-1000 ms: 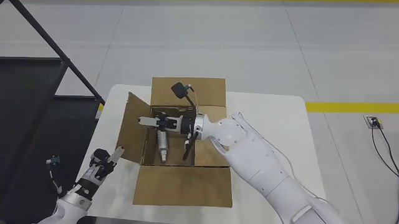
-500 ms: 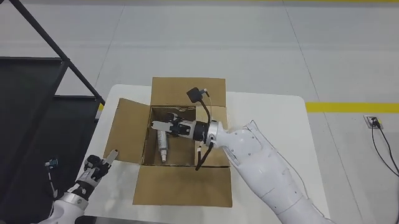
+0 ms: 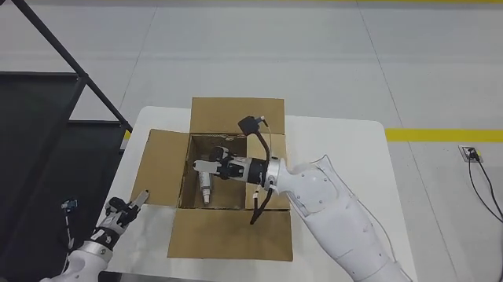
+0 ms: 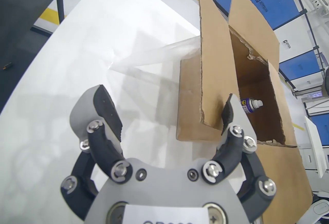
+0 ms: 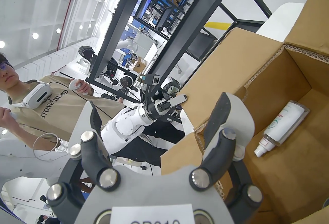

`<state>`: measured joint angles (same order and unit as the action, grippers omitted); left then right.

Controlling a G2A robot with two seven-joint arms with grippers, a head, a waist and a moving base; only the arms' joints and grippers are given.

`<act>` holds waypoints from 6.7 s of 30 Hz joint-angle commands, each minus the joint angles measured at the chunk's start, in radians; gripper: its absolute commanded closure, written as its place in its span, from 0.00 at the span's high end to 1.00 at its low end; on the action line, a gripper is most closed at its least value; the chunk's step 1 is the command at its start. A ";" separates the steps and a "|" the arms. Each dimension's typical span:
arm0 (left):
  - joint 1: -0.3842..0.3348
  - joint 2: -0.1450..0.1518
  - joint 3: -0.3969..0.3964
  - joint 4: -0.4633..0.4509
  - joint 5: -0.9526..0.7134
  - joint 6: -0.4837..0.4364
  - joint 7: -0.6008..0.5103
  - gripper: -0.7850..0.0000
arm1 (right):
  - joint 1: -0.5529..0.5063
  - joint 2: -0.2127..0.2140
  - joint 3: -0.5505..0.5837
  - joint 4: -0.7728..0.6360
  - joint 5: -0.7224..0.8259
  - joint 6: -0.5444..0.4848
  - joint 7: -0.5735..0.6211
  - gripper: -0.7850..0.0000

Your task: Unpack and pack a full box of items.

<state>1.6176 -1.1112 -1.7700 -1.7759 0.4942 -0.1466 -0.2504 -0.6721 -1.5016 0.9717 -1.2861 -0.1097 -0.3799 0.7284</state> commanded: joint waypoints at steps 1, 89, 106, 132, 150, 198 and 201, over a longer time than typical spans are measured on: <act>0.010 -0.001 -0.006 -0.018 -0.011 -0.012 0.007 1.00 | -0.004 0.002 0.001 -0.006 -0.007 0.003 -0.001 1.00; -0.672 -0.131 0.841 -0.007 -0.302 0.252 -0.327 1.00 | -0.915 0.199 0.755 -0.520 0.077 -0.390 -0.360 1.00; -0.925 -0.272 1.124 0.346 -0.347 0.354 -0.214 1.00 | -1.010 0.212 0.856 -0.471 0.135 -0.514 -0.428 1.00; -0.402 -0.154 0.424 -0.306 -0.363 0.207 -0.224 1.00 | -0.779 0.225 0.616 -0.721 -0.271 -0.245 -0.303 1.00; -0.023 -0.127 0.008 -0.387 -0.594 0.006 -0.265 1.00 | -0.488 0.193 0.243 -0.626 -0.615 0.047 -0.220 1.00; -0.064 -0.120 -0.145 -0.298 -0.775 0.082 -0.206 1.00 | 0.210 -0.055 -0.348 0.193 -0.899 0.577 0.285 0.00; -0.064 -0.120 -0.145 -0.298 -0.775 0.082 -0.206 1.00 | 0.181 -0.042 -0.329 0.097 -0.967 0.623 0.318 0.00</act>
<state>1.5537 -1.2316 -1.9147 -2.0738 -0.2810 -0.0643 -0.4562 -0.4823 -1.5478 0.6362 -1.1545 -1.0552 0.2300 1.0355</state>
